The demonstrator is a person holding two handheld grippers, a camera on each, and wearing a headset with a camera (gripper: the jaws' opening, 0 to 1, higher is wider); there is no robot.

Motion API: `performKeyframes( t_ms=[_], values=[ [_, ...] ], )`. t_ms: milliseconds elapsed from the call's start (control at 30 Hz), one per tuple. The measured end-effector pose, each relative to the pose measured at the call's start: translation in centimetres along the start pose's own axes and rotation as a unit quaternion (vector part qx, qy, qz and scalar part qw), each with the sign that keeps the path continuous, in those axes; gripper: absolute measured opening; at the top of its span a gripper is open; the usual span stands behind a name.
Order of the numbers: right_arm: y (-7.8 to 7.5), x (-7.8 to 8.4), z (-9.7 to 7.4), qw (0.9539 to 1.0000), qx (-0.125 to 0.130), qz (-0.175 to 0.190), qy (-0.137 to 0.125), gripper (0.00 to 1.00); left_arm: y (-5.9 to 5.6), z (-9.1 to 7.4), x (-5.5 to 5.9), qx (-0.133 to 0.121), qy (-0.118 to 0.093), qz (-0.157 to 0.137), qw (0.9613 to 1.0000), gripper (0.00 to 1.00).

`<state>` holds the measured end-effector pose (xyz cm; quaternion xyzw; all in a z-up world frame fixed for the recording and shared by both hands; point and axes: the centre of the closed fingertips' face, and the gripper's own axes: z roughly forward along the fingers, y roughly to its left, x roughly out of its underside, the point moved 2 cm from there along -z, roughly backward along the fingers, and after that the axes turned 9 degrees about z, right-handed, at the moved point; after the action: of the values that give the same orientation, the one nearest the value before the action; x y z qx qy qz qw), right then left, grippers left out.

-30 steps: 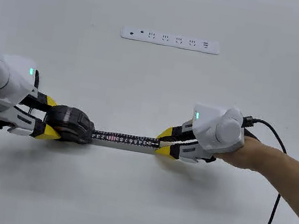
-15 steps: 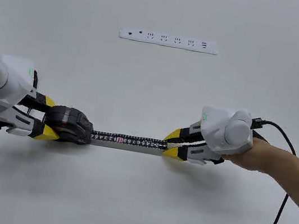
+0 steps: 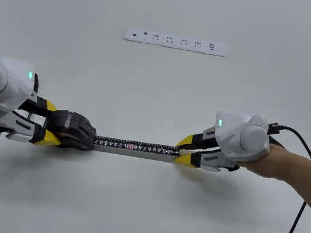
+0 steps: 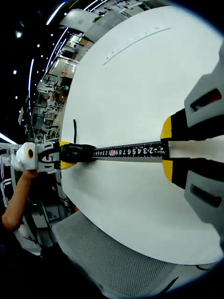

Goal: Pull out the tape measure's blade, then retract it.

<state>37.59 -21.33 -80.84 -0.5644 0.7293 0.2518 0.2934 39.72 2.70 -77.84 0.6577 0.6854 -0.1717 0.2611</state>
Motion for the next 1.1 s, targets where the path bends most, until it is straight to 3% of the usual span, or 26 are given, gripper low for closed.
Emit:
performKeyframes(
  t_ms=[600, 1100],
  values=[
    [-0.2, 0.7, -0.7, 1.0, 0.001, 0.003, 0.004, 0.11, 0.0, 0.0, 0.0, 0.0, 0.0, 0.0, 1.0, 0.28],
    [-0.5, 2.2, -2.2, 0.9998, 0.006, 0.011, 0.013, 0.11, 0.0, 0.0, 0.0, 0.0, 0.001, -0.001, 1.0, 0.28]
  ],
)
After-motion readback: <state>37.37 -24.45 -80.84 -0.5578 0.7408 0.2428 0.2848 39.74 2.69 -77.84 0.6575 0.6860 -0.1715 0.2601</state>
